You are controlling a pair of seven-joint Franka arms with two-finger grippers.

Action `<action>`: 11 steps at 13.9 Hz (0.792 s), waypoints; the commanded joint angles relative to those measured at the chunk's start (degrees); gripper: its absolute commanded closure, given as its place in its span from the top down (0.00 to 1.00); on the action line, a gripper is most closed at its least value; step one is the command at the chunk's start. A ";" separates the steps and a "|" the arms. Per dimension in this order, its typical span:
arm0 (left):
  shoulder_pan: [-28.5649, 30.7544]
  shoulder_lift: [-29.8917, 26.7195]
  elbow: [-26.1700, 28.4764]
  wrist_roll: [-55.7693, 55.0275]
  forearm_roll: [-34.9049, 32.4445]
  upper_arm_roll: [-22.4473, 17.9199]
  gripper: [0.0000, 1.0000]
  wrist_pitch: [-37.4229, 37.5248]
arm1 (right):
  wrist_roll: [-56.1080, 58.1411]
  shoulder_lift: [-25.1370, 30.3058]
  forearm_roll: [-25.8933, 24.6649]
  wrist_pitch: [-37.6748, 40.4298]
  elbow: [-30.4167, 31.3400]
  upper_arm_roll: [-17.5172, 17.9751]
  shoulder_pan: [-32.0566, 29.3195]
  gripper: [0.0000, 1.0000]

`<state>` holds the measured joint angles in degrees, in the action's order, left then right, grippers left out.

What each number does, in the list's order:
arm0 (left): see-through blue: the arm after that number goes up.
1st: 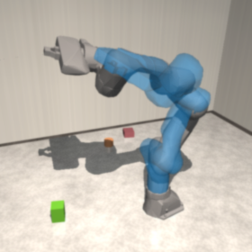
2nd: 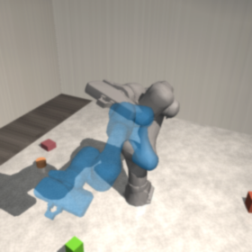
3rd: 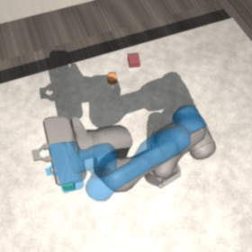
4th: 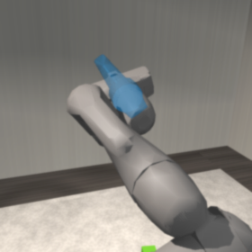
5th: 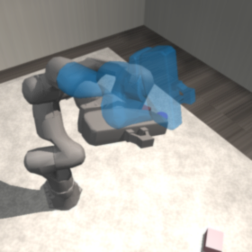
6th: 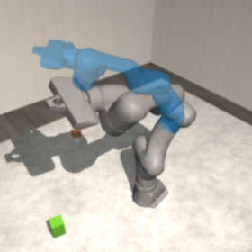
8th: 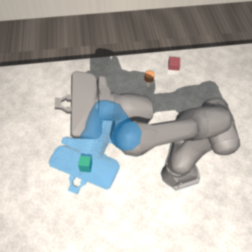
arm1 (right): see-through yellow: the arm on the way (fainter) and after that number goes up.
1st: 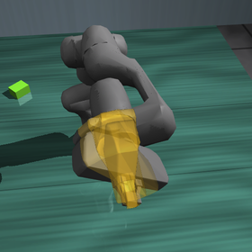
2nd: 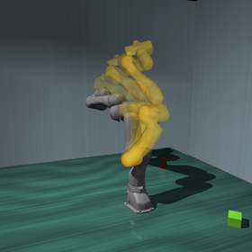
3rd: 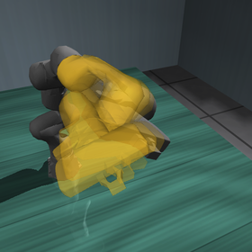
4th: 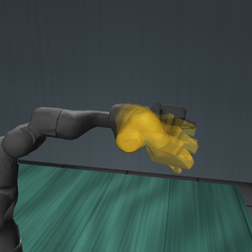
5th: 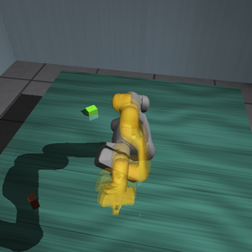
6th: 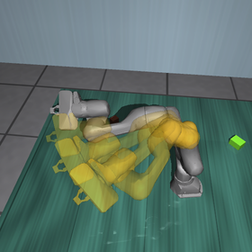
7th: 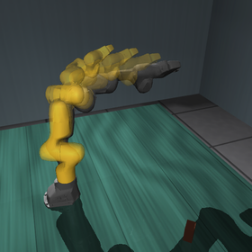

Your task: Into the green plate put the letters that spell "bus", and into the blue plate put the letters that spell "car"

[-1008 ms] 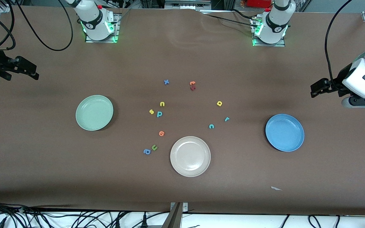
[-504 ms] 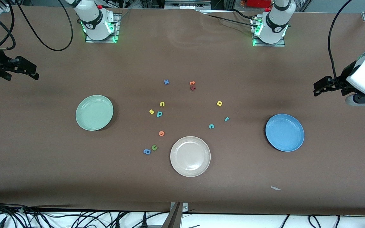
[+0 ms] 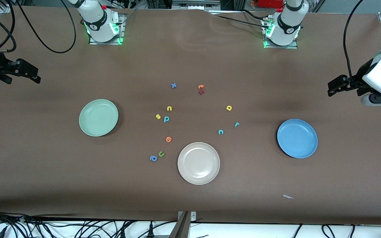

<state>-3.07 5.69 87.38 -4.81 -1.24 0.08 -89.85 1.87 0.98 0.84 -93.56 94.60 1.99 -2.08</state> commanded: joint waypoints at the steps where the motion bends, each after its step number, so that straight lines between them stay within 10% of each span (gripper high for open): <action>1: 0.35 -0.68 -0.01 1.47 1.50 0.09 1.00 0.82 | 0.77 -0.01 -0.40 0.13 -0.21 0.04 -0.20 1.00; 11: 0.26 -0.24 -0.19 1.47 1.33 -0.08 1.00 0.47 | 0.77 -0.01 -0.49 0.04 -0.21 0.04 -0.20 1.00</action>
<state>-3.08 5.69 87.38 -4.76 -1.24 0.08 -89.84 1.87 0.98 0.84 -93.56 94.60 1.99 -2.08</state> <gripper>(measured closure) 0.000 0.000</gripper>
